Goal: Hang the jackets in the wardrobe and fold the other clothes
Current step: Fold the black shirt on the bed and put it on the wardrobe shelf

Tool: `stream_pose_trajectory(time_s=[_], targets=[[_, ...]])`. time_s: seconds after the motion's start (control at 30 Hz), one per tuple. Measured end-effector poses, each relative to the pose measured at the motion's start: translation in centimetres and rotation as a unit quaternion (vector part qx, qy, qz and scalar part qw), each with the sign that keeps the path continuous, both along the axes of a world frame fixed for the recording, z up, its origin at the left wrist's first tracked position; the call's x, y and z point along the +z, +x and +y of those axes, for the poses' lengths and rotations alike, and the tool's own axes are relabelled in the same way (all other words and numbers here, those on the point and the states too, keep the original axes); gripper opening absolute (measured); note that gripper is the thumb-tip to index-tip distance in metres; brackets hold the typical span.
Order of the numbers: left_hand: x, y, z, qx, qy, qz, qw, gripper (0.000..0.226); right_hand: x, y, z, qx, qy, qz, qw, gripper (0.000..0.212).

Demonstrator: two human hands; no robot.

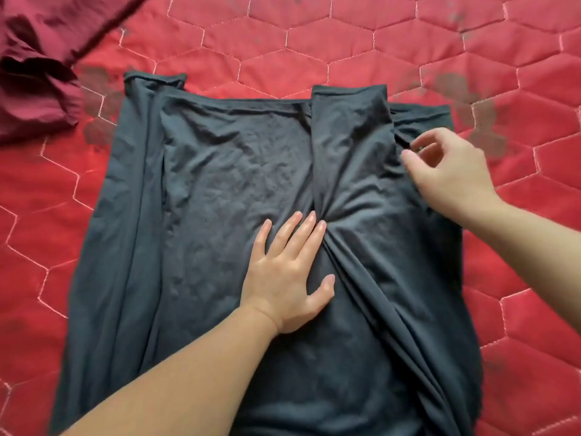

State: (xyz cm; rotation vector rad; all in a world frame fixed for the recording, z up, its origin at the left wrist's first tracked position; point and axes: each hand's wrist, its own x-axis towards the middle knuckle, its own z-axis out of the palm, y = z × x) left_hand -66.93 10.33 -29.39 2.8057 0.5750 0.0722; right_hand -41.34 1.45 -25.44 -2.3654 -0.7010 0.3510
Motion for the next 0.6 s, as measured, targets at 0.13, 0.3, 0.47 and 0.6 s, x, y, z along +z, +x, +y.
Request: stream_pose_trajectory(time_s=[0.13, 0.3, 0.47, 0.6], targets=[[0.0, -0.1, 0.0, 0.013, 0.003, 0.022, 1.0, 0.076, -1.3, -5.9, -8.9, 0.088, -0.082, -0.14, 0.983, 0.031], [0.6, -0.7, -2.4, 0.038, -0.011, -0.002, 0.999, 0.066, -1.4, -12.2, -16.3, 0.05, -0.107, -0.128, 0.985, 0.046], [3.7, -2.8, -14.2, 0.087, -0.262, -0.06, 0.959, 0.033, 0.0, -15.4, -18.9, 0.024, -0.06, 0.004, 0.998, 0.036], [4.6, -3.2, -19.7, 0.231, -0.453, 0.102, 0.855, 0.061, 1.0, -15.9, -19.5, -0.01, -0.004, 0.101, 0.995, 0.011]])
